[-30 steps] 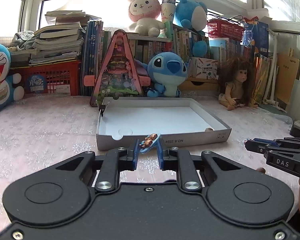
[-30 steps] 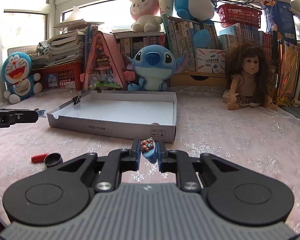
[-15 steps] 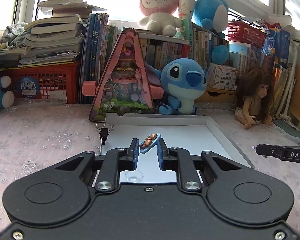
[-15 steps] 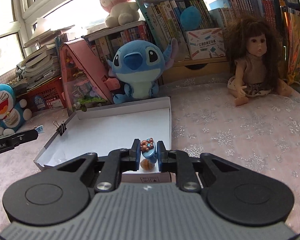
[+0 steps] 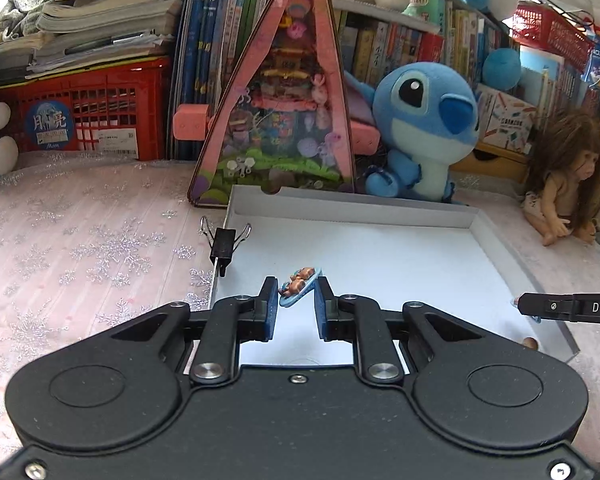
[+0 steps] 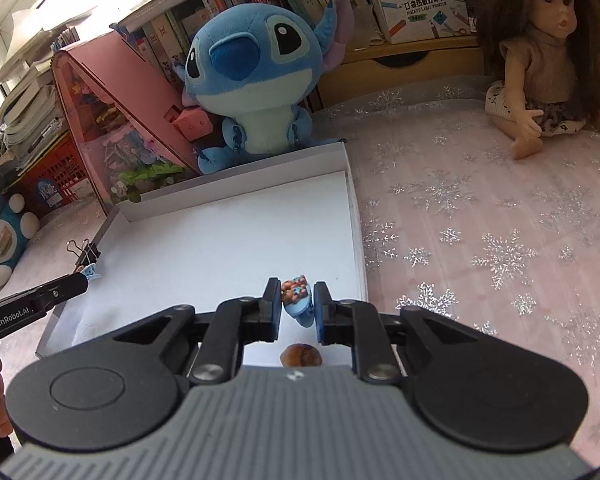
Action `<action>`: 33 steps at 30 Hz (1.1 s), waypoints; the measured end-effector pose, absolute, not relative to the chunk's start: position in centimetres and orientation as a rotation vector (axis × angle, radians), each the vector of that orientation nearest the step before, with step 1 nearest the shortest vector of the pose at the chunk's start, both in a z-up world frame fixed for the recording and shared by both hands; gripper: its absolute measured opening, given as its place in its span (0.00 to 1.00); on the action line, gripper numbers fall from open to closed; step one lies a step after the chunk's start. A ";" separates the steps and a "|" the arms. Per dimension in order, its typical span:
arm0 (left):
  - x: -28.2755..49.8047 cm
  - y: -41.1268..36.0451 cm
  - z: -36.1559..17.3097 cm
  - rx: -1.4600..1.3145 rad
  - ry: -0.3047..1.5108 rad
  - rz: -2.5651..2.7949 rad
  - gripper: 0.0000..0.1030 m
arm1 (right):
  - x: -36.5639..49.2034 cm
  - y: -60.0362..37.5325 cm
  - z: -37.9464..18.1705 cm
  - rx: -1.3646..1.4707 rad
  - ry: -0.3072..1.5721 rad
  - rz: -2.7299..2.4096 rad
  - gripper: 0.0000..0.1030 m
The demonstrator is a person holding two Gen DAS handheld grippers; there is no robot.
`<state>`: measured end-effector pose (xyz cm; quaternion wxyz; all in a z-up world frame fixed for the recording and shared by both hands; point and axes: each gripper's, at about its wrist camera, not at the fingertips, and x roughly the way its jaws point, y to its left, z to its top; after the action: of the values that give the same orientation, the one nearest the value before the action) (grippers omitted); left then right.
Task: Organize rigid objects
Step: 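Carry both blue figurines over the white tray, then open both grippers to release the figurines into the tray and withdraw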
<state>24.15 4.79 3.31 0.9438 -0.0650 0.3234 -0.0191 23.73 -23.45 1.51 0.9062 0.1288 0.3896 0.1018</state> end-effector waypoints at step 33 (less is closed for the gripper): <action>21.9 4.0 2.5 -0.073 0.642 -0.042 0.37 | 21.8 -22.6 2.2 0.174 0.756 0.236 0.44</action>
<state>21.92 4.00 2.53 0.9481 -0.0357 0.3154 -0.0206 21.85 -22.59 2.20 0.9189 0.0844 0.3679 0.1150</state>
